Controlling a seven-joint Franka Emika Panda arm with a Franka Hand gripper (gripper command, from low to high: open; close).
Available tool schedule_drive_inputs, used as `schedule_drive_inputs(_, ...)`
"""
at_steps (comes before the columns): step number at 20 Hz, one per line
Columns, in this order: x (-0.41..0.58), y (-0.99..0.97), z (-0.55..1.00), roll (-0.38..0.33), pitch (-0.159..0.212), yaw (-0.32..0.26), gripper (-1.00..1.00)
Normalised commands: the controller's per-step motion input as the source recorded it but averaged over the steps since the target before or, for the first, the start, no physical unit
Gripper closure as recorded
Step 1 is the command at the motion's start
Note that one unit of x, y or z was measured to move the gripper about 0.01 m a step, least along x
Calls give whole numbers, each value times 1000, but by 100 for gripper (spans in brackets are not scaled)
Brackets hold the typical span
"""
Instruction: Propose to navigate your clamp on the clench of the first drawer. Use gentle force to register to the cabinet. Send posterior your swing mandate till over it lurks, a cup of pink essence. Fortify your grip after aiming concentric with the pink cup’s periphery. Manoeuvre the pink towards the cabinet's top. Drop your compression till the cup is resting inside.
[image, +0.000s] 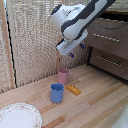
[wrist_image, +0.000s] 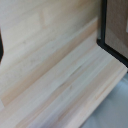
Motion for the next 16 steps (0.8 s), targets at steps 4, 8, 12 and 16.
schedule_drive_inputs(4,546,0,0,284,0,-134,-100)
schedule_drive_inputs(8,524,-1,0,297,0,-140,-100)
schedule_drive_inputs(12,451,-146,0,316,44,-119,-100)
schedule_drive_inputs(16,415,-342,0,281,102,-84,-100)
